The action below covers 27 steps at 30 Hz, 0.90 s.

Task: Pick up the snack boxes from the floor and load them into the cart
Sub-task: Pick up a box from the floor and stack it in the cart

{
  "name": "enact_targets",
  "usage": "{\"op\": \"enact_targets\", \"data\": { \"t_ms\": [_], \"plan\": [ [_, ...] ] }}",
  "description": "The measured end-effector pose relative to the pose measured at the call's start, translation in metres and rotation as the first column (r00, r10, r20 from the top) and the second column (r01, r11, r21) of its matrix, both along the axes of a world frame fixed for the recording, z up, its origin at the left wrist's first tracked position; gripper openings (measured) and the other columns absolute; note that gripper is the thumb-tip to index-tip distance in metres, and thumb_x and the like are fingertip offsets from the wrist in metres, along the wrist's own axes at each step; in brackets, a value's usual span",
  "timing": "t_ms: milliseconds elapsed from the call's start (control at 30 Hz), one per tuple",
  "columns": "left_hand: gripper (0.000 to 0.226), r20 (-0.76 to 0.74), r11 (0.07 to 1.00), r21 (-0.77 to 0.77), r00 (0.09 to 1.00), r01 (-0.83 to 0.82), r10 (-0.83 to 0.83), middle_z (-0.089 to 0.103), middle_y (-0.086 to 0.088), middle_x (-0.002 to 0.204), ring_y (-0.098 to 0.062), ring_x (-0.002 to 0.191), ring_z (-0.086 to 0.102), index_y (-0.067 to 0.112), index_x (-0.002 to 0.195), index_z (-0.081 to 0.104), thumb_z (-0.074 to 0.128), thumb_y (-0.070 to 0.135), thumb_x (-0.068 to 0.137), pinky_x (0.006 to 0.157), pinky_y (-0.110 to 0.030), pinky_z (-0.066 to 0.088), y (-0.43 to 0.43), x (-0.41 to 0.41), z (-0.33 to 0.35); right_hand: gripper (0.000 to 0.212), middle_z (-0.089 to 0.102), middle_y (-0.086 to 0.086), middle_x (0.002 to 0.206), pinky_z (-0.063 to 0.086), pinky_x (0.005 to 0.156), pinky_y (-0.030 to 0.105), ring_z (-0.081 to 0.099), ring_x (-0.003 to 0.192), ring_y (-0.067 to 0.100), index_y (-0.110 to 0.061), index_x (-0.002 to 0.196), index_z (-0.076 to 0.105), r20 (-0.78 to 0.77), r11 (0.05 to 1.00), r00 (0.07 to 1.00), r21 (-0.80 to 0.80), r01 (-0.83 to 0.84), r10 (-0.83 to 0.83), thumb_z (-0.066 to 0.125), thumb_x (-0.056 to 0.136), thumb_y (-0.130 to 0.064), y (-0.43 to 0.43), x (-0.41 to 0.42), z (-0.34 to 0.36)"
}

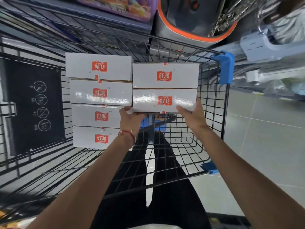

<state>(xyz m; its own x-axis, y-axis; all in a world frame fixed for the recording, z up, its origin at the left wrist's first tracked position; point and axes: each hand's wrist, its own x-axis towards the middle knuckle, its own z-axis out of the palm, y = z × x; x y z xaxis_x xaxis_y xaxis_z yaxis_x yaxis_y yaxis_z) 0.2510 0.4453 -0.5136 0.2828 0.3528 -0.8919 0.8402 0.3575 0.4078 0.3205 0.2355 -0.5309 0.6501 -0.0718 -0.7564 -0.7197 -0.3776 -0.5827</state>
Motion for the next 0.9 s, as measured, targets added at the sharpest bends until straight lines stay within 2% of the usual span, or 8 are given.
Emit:
{"op": "enact_targets", "data": {
  "t_ms": [267, 367, 467, 567, 667, 733, 833, 900],
  "plan": [
    [0.060, 0.031, 0.998, 0.021, 0.997, 0.067, -0.068, 0.069, 0.010, 0.095, -0.003, 0.091, 0.063, 0.020, 0.139, 0.031, 0.056, -0.006, 0.091, 0.089, -0.033, 0.049, -0.003, -0.005, -0.008, 0.067, 0.064, 0.002, 0.132, 0.050, 0.074, 0.003, 0.063, 0.117, 0.013, -0.019, 0.150, 0.041, 0.073, 0.999, 0.997, -0.051, 0.002, 0.002, 0.077, 0.093, -0.016, 0.002, -0.006, 0.000],
    [0.066, 0.053, 0.995, -0.021, 0.994, 0.095, -0.093, 0.066, 0.005, 0.115, -0.004, 0.100, 0.062, 0.020, 0.143, 0.026, 0.053, -0.010, 0.091, 0.098, -0.035, 0.047, -0.001, -0.005, -0.005, 0.068, 0.063, 0.000, 0.130, 0.049, 0.075, 0.001, 0.062, 0.113, 0.006, -0.017, 0.151, 0.040, 0.081, 0.999, 0.997, -0.037, 0.005, -0.002, 0.076, 0.093, -0.012, 0.003, -0.006, 0.004],
    [0.072, 0.053, 0.986, -0.048, 0.986, 0.161, -0.158, 0.062, 0.002, 0.119, -0.015, 0.111, 0.058, 0.017, 0.147, 0.017, 0.054, -0.009, 0.091, 0.106, -0.038, 0.043, -0.003, -0.002, 0.001, 0.067, 0.064, 0.001, 0.130, 0.053, 0.085, 0.008, 0.063, 0.114, 0.007, -0.016, 0.152, 0.040, 0.094, 0.999, 0.995, -0.032, 0.024, -0.021, 0.072, 0.094, -0.006, 0.004, -0.008, 0.008],
    [0.079, 0.037, 0.978, -0.032, 0.978, 0.208, -0.207, 0.058, -0.008, 0.130, -0.023, 0.118, 0.056, 0.017, 0.150, 0.014, 0.057, -0.009, 0.089, 0.108, -0.043, 0.044, -0.005, 0.001, 0.009, 0.063, 0.064, 0.001, 0.133, 0.051, 0.109, 0.029, 0.062, 0.122, 0.015, -0.015, 0.151, 0.044, 0.119, 0.996, 0.991, -0.053, 0.068, -0.061, 0.069, 0.095, -0.002, 0.004, -0.016, 0.013],
    [0.080, 0.047, 0.971, -0.025, 0.970, 0.240, -0.238, 0.044, -0.012, 0.151, -0.026, 0.130, 0.050, 0.020, 0.152, 0.016, 0.057, -0.007, 0.090, 0.111, -0.044, 0.042, -0.011, 0.000, 0.024, 0.063, 0.058, 0.003, 0.145, 0.052, 0.105, 0.020, 0.063, 0.124, 0.016, -0.015, 0.154, 0.043, 0.116, 0.992, 0.986, -0.003, 0.123, -0.122, 0.064, 0.097, 0.001, 0.002, -0.030, 0.025],
    [0.066, 0.037, 0.960, 0.013, 0.959, 0.281, -0.281, 0.049, -0.009, 0.146, -0.030, 0.132, 0.050, 0.018, 0.148, 0.030, 0.059, -0.002, 0.092, 0.109, -0.044, 0.041, -0.015, -0.003, 0.035, 0.060, 0.053, 0.001, 0.151, 0.052, 0.094, 0.009, 0.062, 0.122, 0.015, -0.015, 0.155, 0.043, 0.119, 0.983, 0.976, 0.033, 0.180, -0.183, 0.063, 0.099, -0.001, -0.001, -0.042, 0.036],
    [0.039, 0.055, 0.936, 0.105, 0.938, 0.335, -0.342, 0.062, 0.000, 0.109, -0.031, 0.116, 0.058, 0.013, 0.126, 0.053, 0.063, 0.002, 0.090, 0.090, -0.039, 0.049, -0.023, -0.010, 0.052, 0.047, 0.060, -0.004, 0.137, 0.048, 0.106, 0.021, 0.063, 0.109, 0.000, -0.013, 0.146, 0.055, 0.182, 0.974, 0.957, 0.035, 0.224, -0.226, 0.064, 0.100, -0.007, -0.008, -0.059, 0.058],
    [0.032, 0.097, 0.935, 0.120, 0.934, 0.333, -0.345, 0.063, 0.005, 0.098, -0.026, 0.105, 0.061, 0.010, 0.119, 0.059, 0.062, 0.000, 0.089, 0.081, -0.031, 0.048, -0.032, -0.015, 0.065, 0.036, 0.063, -0.002, 0.127, 0.048, 0.099, 0.020, 0.062, 0.098, -0.013, -0.002, 0.135, 0.063, 0.267, 0.961, 0.923, 0.076, 0.266, -0.276, 0.063, 0.099, 0.002, -0.016, -0.073, 0.074]
  ]
}}
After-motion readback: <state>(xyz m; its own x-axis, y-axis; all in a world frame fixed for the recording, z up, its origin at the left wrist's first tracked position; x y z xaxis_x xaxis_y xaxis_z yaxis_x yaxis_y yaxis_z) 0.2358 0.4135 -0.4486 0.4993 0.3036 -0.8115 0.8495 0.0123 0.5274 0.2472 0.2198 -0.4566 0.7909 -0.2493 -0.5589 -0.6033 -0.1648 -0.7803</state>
